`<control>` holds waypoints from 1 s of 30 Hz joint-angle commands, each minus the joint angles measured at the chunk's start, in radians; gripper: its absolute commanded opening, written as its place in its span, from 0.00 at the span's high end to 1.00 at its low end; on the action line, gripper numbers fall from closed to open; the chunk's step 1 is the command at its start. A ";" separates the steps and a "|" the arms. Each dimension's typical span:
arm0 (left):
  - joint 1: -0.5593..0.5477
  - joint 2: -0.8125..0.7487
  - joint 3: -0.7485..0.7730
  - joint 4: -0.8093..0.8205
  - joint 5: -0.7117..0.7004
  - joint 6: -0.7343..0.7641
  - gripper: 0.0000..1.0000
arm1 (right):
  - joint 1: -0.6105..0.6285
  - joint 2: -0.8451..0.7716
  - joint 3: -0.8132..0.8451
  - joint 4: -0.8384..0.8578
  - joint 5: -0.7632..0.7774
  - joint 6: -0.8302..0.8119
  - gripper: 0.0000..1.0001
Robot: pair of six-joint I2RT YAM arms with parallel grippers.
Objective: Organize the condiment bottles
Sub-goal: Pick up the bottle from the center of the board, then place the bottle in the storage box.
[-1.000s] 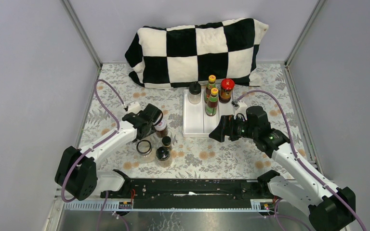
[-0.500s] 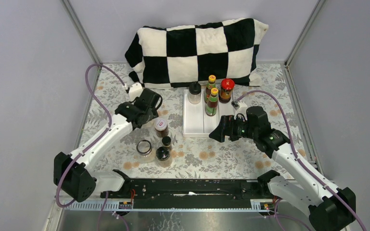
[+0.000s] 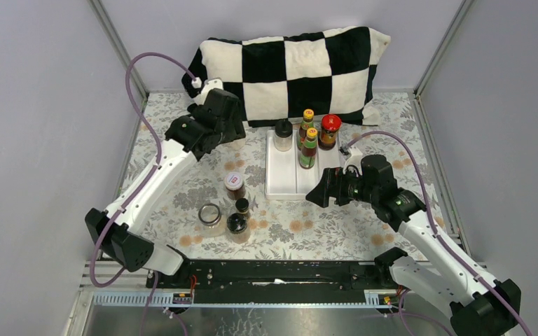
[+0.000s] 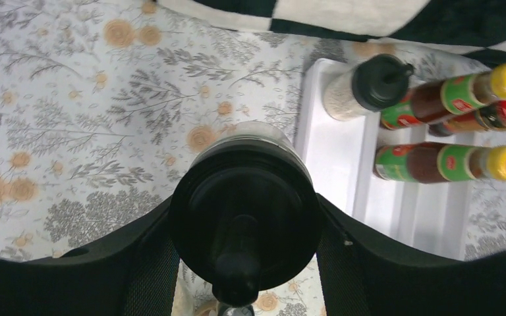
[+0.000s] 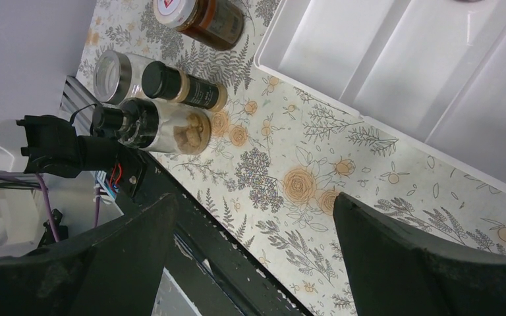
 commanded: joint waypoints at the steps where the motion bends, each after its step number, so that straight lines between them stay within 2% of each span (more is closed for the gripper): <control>1: 0.006 0.044 0.114 -0.001 0.125 0.108 0.69 | 0.008 -0.032 0.079 -0.041 0.017 -0.025 0.05; 6: -0.002 0.133 0.211 -0.043 0.222 0.160 0.70 | 0.007 -0.052 0.103 -0.077 0.022 -0.033 0.05; 14: -0.084 0.279 0.313 -0.069 0.200 0.210 0.72 | 0.007 -0.087 0.137 -0.133 0.040 -0.043 0.05; 30: -0.148 0.419 0.248 0.166 0.214 0.198 0.75 | 0.007 -0.147 0.173 -0.231 0.067 -0.073 0.05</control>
